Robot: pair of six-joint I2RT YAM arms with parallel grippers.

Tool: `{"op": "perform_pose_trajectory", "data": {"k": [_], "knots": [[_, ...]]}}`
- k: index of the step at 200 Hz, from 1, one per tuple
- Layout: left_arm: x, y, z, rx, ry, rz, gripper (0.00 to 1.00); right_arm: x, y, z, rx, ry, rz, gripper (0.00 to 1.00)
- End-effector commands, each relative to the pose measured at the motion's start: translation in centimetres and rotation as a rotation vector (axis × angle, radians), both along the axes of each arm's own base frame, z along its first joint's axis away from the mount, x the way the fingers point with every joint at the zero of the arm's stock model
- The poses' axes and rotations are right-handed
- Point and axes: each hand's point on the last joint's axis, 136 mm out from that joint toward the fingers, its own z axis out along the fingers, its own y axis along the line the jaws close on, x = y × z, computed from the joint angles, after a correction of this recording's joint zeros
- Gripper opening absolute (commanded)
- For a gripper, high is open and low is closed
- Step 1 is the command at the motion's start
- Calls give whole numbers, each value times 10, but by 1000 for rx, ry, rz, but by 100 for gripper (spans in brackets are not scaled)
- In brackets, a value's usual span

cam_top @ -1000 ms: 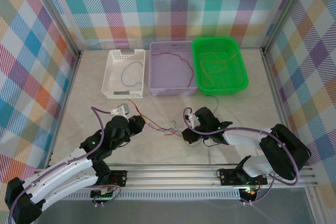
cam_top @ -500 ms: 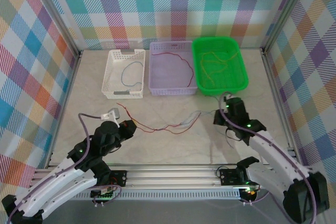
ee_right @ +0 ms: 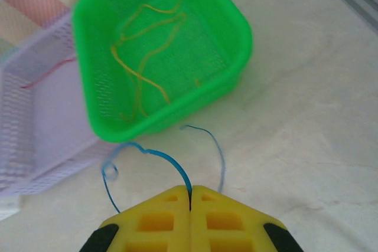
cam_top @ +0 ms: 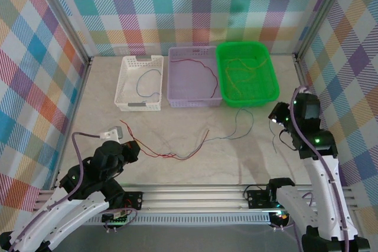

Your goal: Untangle the cables

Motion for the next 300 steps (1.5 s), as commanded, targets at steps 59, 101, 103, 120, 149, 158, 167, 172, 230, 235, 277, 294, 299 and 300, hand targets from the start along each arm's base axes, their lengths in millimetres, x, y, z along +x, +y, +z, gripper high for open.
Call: {"op": "perform_pose_trajectory", "data": {"k": [59, 101, 103, 120, 149, 158, 167, 172, 230, 235, 277, 294, 299, 300], "knots": [[-1, 18, 14, 76, -40, 31, 0, 37, 155, 87, -19, -98, 564, 0], [-3, 20, 15, 64, -51, 37, 0, 71, 231, 123, -42, -155, 699, 0], [-3, 20, 15, 64, -50, 38, 0, 73, 235, 124, -42, -157, 703, 0], [-4, 20, 11, 59, -41, 34, 0, 87, 257, 143, -16, -194, 732, 0], [-7, 17, -3, 37, -10, 27, 0, 101, 291, 189, -14, -288, 790, 0], [-8, 16, -6, 26, -9, 29, 0, 106, 305, 191, -22, -291, 821, 0], [-8, 16, -7, 10, -12, 32, 0, 112, 317, 189, -29, -287, 842, 0], [-8, 15, -7, 2, -13, 33, 0, 117, 324, 185, -31, -281, 852, 0], [-6, 13, 1, -18, -32, 29, 0, 165, 390, 109, 15, -205, 934, 0], [-6, 12, 3, -18, -34, 28, 0, 168, 395, 105, 20, -207, 942, 0], [-4, 11, 8, -12, -39, 20, 0, 186, 435, 72, 58, -231, 996, 0], [-4, 11, 9, -15, -44, 21, 0, 196, 442, 56, 39, -234, 983, 0], [-4, 11, 9, -14, -44, 21, 0, 198, 444, 50, 34, -229, 982, 0], [-4, 11, 9, -14, -44, 22, 0, 199, 445, 49, 33, -228, 982, 0]]}}
